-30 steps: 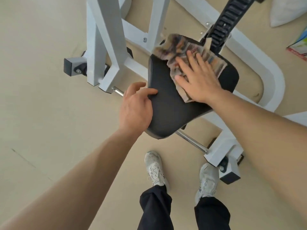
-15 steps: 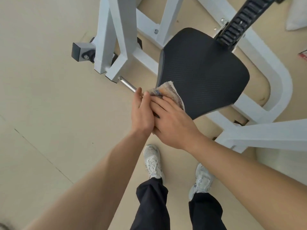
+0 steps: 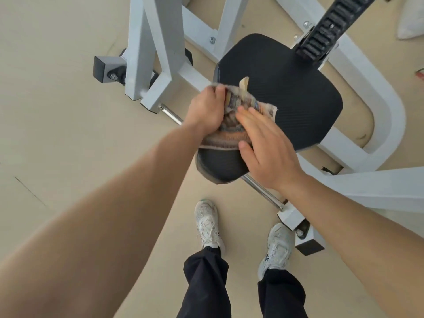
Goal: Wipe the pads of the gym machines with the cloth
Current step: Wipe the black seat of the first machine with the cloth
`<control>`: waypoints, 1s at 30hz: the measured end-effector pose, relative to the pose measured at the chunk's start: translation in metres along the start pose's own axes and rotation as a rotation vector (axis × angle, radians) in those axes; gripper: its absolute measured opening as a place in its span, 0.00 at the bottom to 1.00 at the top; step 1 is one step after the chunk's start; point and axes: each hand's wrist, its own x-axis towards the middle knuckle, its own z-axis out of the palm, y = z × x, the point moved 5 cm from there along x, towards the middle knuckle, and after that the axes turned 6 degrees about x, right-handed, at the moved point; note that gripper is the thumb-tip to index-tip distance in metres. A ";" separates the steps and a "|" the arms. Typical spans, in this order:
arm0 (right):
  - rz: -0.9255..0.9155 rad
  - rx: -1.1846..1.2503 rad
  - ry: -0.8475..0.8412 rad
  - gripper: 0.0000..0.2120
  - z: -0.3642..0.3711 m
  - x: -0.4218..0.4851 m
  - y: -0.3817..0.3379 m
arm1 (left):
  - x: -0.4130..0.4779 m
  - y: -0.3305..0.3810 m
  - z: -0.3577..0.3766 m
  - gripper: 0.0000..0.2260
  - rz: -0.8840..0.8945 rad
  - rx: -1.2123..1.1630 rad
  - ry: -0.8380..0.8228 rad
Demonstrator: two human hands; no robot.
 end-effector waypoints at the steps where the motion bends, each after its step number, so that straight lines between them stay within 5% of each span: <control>1: 0.028 -0.042 0.017 0.27 0.001 0.005 0.002 | 0.013 0.008 0.000 0.21 -0.003 0.035 -0.015; 5: 0.116 -0.129 -0.011 0.29 0.008 0.009 -0.007 | 0.002 0.006 -0.002 0.20 0.018 0.014 0.034; 10: -0.024 -0.133 -0.124 0.29 0.019 -0.050 -0.036 | -0.086 -0.044 0.007 0.15 0.060 -0.087 0.125; 14: -0.064 -0.050 -0.134 0.25 0.028 -0.092 -0.039 | -0.163 -0.059 0.050 0.25 0.036 -0.166 0.255; 18: -0.038 -0.044 -0.063 0.18 0.037 -0.109 -0.026 | -0.176 -0.074 0.086 0.36 0.118 0.209 0.289; 22: -0.052 -0.141 -0.010 0.19 0.035 -0.109 -0.004 | -0.152 -0.069 0.063 0.35 0.527 0.560 0.534; 25: -0.019 -0.202 -0.008 0.19 0.031 -0.107 0.016 | -0.139 -0.051 0.050 0.34 0.707 0.761 0.506; 30: 0.130 -0.114 0.094 0.18 0.019 -0.111 0.040 | -0.134 -0.013 0.064 0.30 0.652 0.960 0.395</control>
